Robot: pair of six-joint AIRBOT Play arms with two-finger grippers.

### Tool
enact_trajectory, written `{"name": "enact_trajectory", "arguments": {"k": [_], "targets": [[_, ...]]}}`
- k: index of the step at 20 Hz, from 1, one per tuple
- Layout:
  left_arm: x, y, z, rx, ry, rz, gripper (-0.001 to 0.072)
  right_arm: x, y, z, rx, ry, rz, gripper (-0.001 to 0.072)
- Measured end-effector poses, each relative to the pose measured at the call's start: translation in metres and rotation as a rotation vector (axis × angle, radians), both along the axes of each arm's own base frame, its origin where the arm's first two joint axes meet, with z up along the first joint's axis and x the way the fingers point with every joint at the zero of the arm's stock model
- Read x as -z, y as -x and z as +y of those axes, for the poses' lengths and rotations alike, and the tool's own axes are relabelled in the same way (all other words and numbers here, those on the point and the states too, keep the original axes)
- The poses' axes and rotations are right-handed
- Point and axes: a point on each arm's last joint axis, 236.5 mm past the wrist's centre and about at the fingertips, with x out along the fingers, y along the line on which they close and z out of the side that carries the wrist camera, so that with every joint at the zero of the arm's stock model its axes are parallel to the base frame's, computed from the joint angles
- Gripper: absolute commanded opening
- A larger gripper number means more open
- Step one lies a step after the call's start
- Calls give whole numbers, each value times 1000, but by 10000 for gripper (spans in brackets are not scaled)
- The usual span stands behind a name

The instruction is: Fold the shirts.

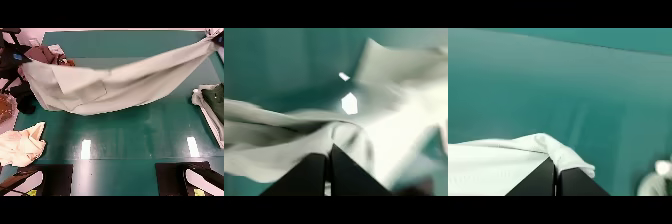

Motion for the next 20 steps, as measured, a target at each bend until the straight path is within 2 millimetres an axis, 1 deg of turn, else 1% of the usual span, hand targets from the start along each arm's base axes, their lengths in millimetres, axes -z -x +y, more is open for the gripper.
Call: {"name": "enact_trajectory", "arguments": {"k": [1,3,4,5,6,7,8,9,11,12,13,14,16,17,19,20], "targets": [[15,-4,10,-23,-22,53,29,15,0,-20,71,-23,59,18],[44,-1,14,7,-20,178,29,50,6,-40,134,-98,196,18],[56,-5,15,10,-12,217,29,64,10,-42,143,-136,250,18],[60,-5,13,22,2,232,29,76,16,-42,141,-162,301,19],[59,-5,9,36,20,233,29,84,24,-42,137,-173,335,19],[56,-6,6,46,36,217,30,85,30,-38,124,-179,342,20],[49,-6,2,52,48,183,30,83,36,-31,99,-183,338,20],[37,0,-6,74,70,147,29,76,43,-22,65,-180,316,20],[7,11,-23,110,116,44,30,52,58,4,-29,-176,242,20],[-12,20,-32,130,141,-20,29,36,66,19,-83,-163,190,20],[-35,34,-44,158,167,-94,28,15,77,30,-131,-136,124,20],[-55,46,-51,166,175,-167,29,-7,86,37,-161,-98,53,20],[-108,78,-63,167,190,-356,28,-62,104,43,-189,6,-131,19],[-139,99,-70,168,200,-460,27,-95,115,45,-193,59,-240,19],[-199,136,-76,138,215,-670,28,-158,137,44,-171,149,-448,19],[-224,154,-77,119,224,-763,27,-183,147,43,-155,178,-529,19]]}}
